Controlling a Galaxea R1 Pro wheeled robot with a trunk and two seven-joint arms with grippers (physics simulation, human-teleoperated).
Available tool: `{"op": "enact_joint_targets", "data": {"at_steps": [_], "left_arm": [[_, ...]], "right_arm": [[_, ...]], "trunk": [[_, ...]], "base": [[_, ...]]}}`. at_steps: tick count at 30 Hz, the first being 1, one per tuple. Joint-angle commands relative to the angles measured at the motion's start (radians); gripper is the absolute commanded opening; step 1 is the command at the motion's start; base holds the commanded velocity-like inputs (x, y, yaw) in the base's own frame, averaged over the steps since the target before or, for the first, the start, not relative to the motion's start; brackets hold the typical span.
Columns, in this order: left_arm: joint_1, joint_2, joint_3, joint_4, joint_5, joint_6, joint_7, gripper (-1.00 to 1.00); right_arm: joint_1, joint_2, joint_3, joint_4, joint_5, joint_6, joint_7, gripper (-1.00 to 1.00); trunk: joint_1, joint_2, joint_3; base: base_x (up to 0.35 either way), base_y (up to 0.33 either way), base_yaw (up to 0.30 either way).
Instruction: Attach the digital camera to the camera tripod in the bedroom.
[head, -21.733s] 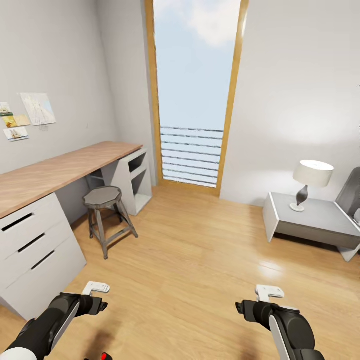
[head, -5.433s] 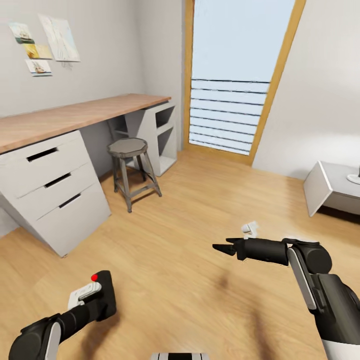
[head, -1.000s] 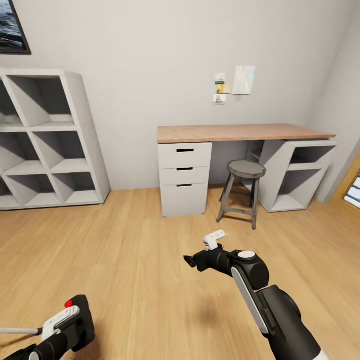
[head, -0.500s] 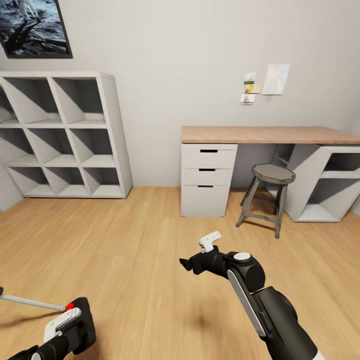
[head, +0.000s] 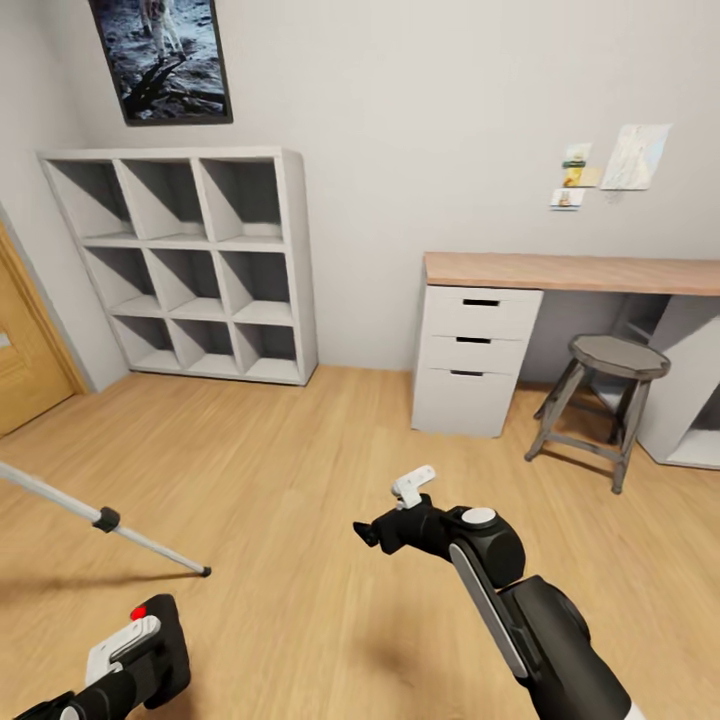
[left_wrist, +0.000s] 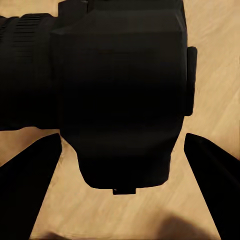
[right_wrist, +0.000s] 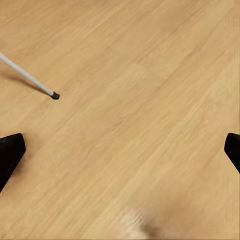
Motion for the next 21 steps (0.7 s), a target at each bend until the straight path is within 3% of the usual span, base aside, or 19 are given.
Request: {"op": "enact_joint_targets", "data": {"at_steps": [1, 13, 21], "left_arm": [[-0.001, -0.001, 0.003, 0.000, 0.004, 0.005, -0.003, -1.00], [-0.001, 0.000, 0.002, 0.000, 0.005, 0.005, -0.004, -1.00], [-0.001, -0.003, -0.001, -0.001, 0.003, 0.009, -0.001, -1.00]], "right_arm": [[-0.001, 0.000, 0.003, -0.001, -0.008, 0.005, -0.004, 1.00], [-0.001, 0.000, 0.007, -0.001, -0.007, 0.005, -0.004, 1.00], [-0.001, 0.005, 0.007, -0.001, -0.008, 0.005, -0.004, 1.00]], "trunk": [[-0.001, 0.000, -0.001], [-0.001, 0.000, -0.001], [-0.001, 0.000, -0.001]], "base": [[-0.134, 0.283, 0.288], [-0.120, 0.294, 0.288], [-0.209, 0.106, 0.288]]}}
